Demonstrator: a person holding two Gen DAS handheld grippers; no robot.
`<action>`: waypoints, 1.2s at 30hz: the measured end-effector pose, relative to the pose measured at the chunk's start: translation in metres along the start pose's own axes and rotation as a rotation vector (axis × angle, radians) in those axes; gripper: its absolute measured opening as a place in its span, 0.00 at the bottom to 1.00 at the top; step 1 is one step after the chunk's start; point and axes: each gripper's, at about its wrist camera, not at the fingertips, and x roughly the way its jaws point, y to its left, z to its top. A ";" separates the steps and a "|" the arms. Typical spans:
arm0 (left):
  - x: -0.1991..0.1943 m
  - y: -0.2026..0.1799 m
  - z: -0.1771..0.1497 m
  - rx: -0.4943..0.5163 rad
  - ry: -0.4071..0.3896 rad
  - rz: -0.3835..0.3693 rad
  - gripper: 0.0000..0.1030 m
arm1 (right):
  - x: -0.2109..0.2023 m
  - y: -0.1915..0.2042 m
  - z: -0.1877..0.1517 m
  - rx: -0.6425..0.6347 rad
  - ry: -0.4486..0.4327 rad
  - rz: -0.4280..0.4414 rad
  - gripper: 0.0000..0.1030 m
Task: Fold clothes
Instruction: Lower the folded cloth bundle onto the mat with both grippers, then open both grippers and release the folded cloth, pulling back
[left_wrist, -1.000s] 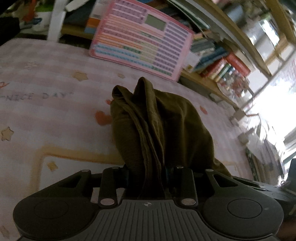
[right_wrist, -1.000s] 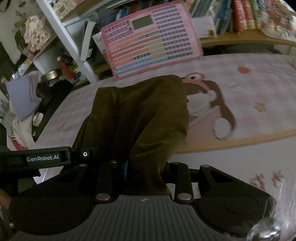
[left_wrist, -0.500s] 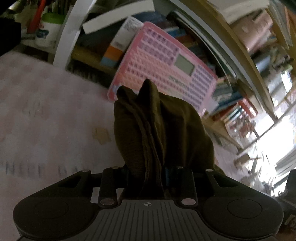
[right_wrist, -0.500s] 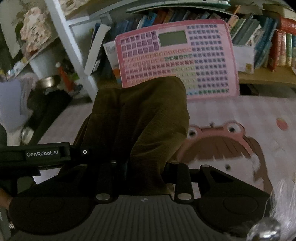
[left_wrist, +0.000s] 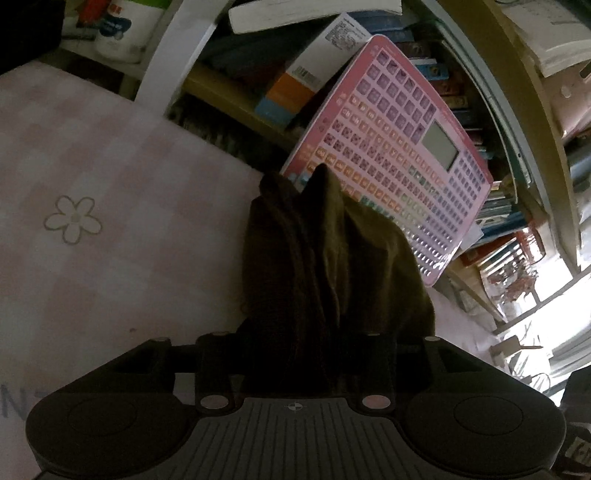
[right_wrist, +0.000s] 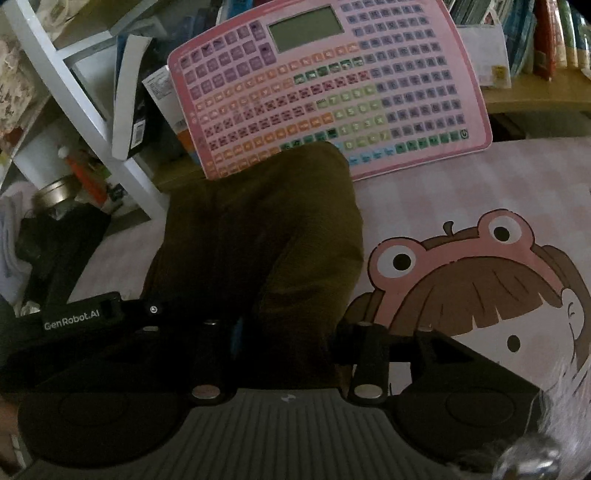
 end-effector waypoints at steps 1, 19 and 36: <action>-0.003 -0.002 0.001 0.002 -0.009 0.007 0.45 | -0.001 0.001 0.001 -0.008 0.000 -0.010 0.48; -0.086 -0.049 -0.057 0.268 -0.170 0.190 0.78 | -0.071 0.013 -0.046 -0.157 -0.084 -0.143 0.95; -0.103 -0.077 -0.135 0.382 -0.144 0.326 0.93 | -0.115 0.008 -0.106 -0.173 -0.098 -0.247 0.97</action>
